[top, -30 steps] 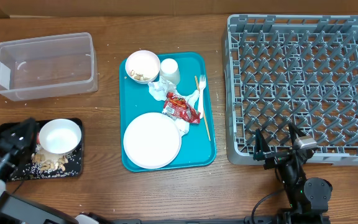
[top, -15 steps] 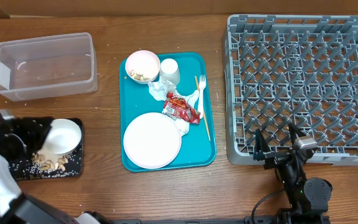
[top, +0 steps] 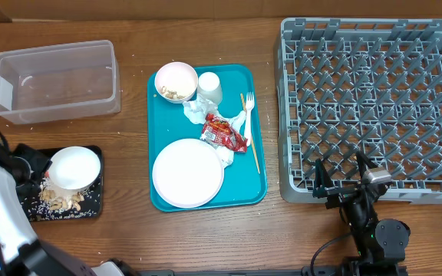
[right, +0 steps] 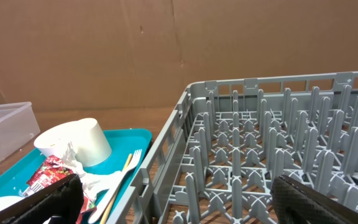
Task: Sort waste into correct bins and load items into the dishwasher rack
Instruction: 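Tip the bowl with the left gripper to dump rice onto the black tray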
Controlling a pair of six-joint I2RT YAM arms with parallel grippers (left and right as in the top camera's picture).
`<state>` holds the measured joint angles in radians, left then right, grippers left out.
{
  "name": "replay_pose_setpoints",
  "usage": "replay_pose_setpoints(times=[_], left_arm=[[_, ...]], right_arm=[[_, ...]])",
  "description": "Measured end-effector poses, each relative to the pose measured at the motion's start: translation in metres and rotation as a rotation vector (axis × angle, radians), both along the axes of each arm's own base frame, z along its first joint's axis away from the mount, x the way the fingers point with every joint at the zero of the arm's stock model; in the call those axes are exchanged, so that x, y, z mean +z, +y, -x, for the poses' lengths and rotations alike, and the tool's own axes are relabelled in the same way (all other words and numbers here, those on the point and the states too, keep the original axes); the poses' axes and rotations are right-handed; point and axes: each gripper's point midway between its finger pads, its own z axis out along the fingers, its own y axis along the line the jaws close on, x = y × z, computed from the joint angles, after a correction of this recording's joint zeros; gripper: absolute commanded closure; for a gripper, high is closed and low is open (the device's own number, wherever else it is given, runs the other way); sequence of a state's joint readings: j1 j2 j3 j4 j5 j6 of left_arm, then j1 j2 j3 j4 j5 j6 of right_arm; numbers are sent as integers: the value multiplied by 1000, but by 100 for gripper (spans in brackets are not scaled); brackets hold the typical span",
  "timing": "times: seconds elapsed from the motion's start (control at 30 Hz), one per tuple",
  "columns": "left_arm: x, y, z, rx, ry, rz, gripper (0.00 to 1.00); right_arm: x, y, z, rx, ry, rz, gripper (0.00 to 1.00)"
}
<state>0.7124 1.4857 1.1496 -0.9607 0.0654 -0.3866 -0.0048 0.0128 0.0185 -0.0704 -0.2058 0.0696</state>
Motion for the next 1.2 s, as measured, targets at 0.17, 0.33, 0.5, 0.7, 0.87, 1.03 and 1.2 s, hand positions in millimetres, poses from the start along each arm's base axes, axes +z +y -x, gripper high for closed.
replay_pose_setpoints(times=[0.17, 0.33, 0.5, 0.7, 0.87, 1.03, 1.2], left_arm=[[-30, 7, 5, 25, 104, 17, 62], [-52, 9, 9, 41, 169, 50, 68], [-56, 11, 7, 42, 169, 45, 71], [-56, 12, 6, 46, 167, 43, 96], [-56, 7, 2, 35, 145, 69, 96], [-55, -6, -9, 11, 82, 145, 96], [-42, -23, -24, -37, -35, 235, 96]], right_arm=[[0, 0, 0, 0, 0, 0, 0], [0, 0, 0, 0, 1, -1, 0], [0, 0, 0, 0, 0, 0, 0], [0, 0, 0, 0, 0, 0, 0], [0, 0, 0, 0, 0, 0, 0], [0, 0, 0, 0, 0, 0, 0], [0, 0, 0, 0, 0, 0, 0]])
